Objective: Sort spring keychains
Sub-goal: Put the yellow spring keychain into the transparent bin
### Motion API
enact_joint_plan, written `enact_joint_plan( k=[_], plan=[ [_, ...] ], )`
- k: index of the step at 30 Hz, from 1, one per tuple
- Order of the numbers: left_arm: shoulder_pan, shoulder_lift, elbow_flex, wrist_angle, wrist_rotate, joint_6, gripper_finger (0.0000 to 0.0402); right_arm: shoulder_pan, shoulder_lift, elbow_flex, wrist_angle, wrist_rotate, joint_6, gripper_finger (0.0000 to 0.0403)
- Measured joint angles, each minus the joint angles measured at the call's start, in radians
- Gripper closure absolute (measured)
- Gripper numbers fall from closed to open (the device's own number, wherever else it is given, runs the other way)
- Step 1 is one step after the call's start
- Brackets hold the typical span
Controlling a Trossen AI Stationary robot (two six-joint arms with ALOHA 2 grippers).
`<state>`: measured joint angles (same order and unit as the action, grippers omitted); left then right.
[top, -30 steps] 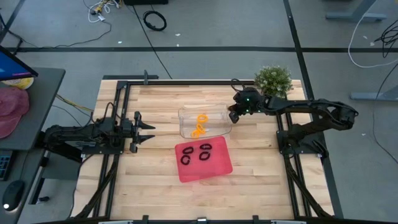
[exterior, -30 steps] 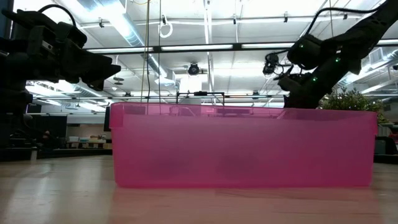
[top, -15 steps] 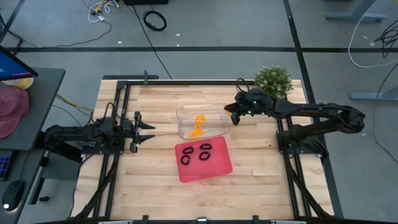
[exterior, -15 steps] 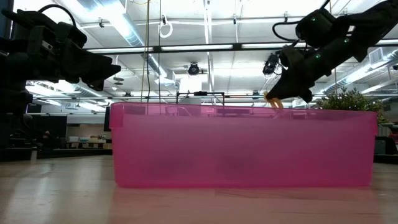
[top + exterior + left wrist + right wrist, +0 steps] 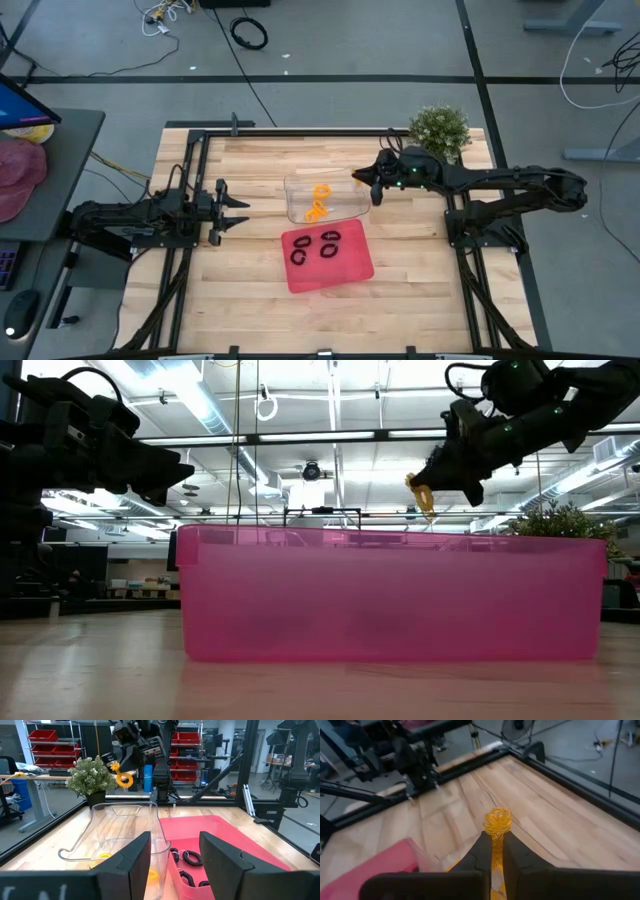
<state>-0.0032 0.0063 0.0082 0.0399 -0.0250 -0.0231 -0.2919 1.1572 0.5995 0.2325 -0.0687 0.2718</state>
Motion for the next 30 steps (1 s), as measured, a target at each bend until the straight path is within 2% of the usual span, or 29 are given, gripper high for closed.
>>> enact_joint_plan(
  k=[10,23,30],
  plan=[
    [0.0,0.0,0.0,0.0,0.0,0.0,0.0229,0.043,0.0,0.0,0.095,0.0,-0.007,0.0391],
    [0.0,0.0,0.0,0.0,0.0,0.0,0.0229,0.045,0.01,0.002,0.157,0.001,0.007,0.0392],
    [0.0,0.0,0.0,0.0,0.0,0.0,0.0229,0.052,0.019,0.085,0.034,0.011,-0.008,0.0392]
  ],
)
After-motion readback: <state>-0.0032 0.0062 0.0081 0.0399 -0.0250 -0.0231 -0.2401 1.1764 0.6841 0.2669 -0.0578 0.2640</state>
